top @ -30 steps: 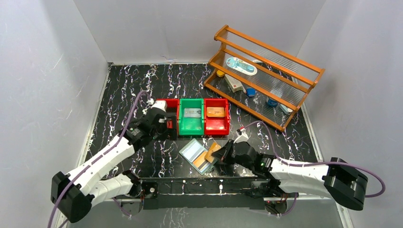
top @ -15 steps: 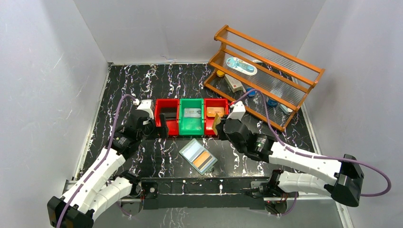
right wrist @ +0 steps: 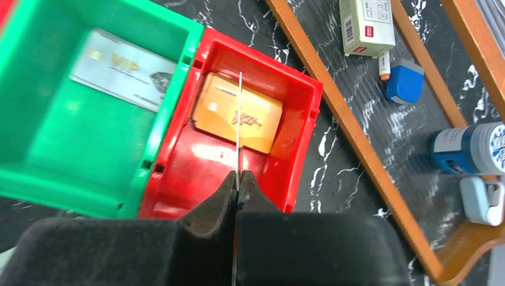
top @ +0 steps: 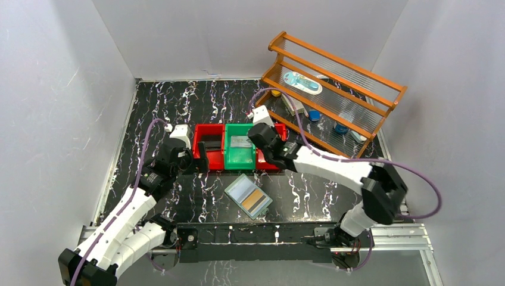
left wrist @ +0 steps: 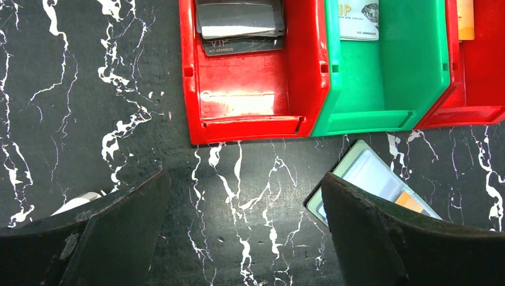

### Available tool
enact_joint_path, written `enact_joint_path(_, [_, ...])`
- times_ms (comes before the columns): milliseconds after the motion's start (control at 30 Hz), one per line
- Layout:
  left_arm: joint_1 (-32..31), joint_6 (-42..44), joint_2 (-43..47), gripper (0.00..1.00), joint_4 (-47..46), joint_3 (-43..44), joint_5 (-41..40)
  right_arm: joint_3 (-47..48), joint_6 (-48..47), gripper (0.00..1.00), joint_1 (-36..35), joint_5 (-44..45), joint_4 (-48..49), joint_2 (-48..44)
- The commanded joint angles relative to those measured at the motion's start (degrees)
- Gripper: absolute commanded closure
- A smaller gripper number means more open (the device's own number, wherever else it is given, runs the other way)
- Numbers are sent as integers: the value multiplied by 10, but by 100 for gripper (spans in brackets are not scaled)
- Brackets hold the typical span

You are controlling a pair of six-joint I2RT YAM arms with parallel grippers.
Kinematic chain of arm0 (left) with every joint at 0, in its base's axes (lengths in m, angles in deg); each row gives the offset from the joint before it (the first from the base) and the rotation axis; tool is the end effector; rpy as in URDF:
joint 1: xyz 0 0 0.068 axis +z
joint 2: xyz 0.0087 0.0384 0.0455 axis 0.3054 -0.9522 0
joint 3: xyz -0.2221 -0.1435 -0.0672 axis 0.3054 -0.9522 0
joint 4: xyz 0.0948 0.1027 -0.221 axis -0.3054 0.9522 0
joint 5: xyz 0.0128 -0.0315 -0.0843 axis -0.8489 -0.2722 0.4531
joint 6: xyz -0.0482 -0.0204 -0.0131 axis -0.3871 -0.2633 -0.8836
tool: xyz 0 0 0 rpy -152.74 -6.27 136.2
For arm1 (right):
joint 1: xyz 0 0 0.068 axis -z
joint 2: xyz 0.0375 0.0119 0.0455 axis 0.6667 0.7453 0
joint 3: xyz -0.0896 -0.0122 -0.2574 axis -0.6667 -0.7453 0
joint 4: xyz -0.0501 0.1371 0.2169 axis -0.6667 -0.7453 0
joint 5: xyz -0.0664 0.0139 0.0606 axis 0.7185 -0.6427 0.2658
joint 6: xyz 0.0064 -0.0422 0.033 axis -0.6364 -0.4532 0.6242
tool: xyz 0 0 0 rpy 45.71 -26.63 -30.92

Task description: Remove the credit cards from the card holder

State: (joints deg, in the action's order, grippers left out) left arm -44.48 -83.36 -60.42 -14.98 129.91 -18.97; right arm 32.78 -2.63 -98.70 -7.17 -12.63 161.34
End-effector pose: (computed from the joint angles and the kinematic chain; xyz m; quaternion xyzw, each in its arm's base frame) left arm 0.1613 -0.0732 0.2804 -0.0078 0.8735 -0.1163 0.4726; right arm 0.1975 0.2586 0.2830 -0.1606 0.8306 -0.0234 0.5328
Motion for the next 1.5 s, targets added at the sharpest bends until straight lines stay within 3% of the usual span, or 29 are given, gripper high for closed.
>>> enact_joint_path(0, [2,11,1,2,0,5,-1,74,-118,100,29,8,-43,77])
enact_joint_path(200, [2,13,4,2,0,4,-2,116,-190,100,56,-13,-38,145])
enact_joint_path(567, [2,15,-3,2,0,5,0,95,-292,100,82,-47,41,191])
enact_joint_path(933, [2,16,-3,2,1,5,0,59,-388,96,86,-28,119,231])
enact_joint_path(1100, [2,16,-6,2,1,5,2,58,-385,87,86,-34,112,237])
enact_joint_path(1300, [2,17,-11,2,1,5,4,40,-378,62,87,-48,116,220])
enact_joint_path(1467, [2,17,-17,2,2,5,3,31,-381,55,88,-52,111,215])
